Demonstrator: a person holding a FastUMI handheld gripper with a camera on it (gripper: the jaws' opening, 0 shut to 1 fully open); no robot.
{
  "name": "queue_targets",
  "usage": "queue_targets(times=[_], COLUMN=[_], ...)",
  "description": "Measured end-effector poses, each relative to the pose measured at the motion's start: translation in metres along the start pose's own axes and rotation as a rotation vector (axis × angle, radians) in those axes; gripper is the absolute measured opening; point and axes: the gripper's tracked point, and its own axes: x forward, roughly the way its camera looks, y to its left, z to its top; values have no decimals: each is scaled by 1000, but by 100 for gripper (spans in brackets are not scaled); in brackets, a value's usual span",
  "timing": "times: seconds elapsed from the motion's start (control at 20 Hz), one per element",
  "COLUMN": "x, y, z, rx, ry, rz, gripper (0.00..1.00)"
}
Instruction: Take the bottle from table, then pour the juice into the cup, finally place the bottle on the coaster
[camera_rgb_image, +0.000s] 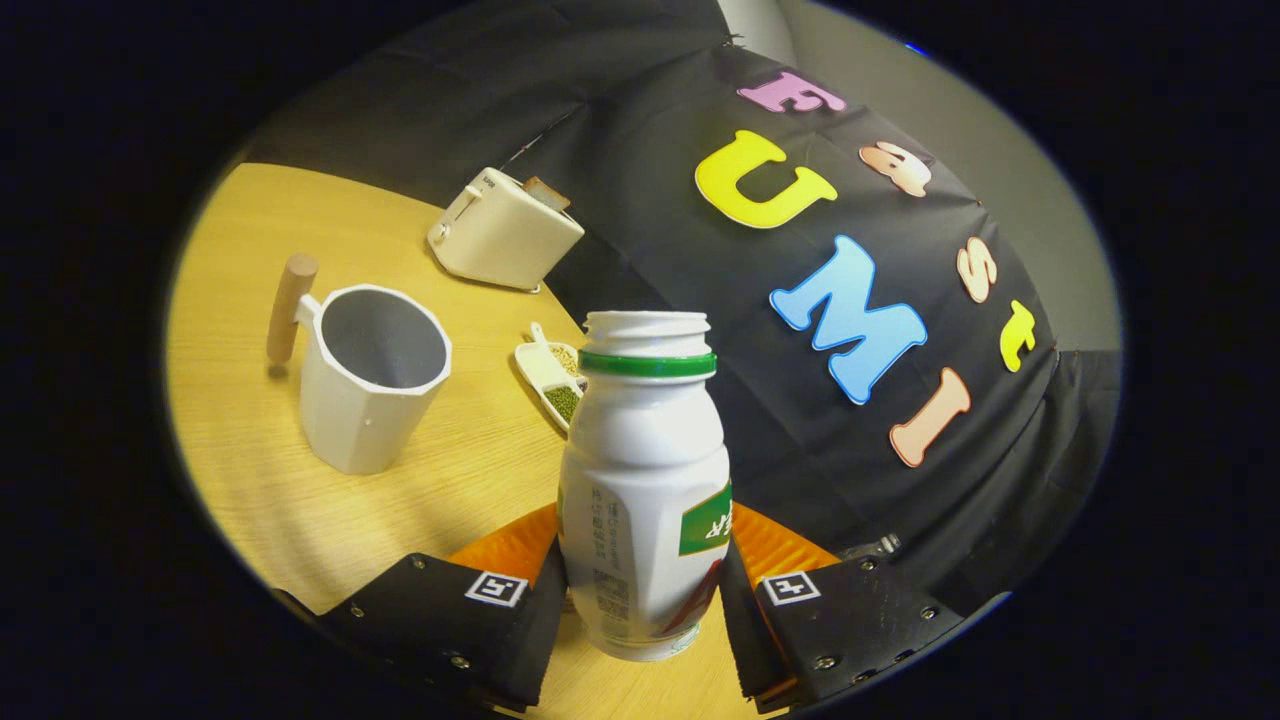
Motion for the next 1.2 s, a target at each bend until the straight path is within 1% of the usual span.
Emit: queue_targets(times=[0.25,0.45,0.75,1.0,1.2], x=[8,9,12,14,11], y=[11,16,26,26,21], z=[2,5,12,17,21], rx=[-64,-163,-280,-395,-496], ry=[14,17,15,10,0], rz=[13,4,0,-20,-63], gripper=[71,71,71,70,71])
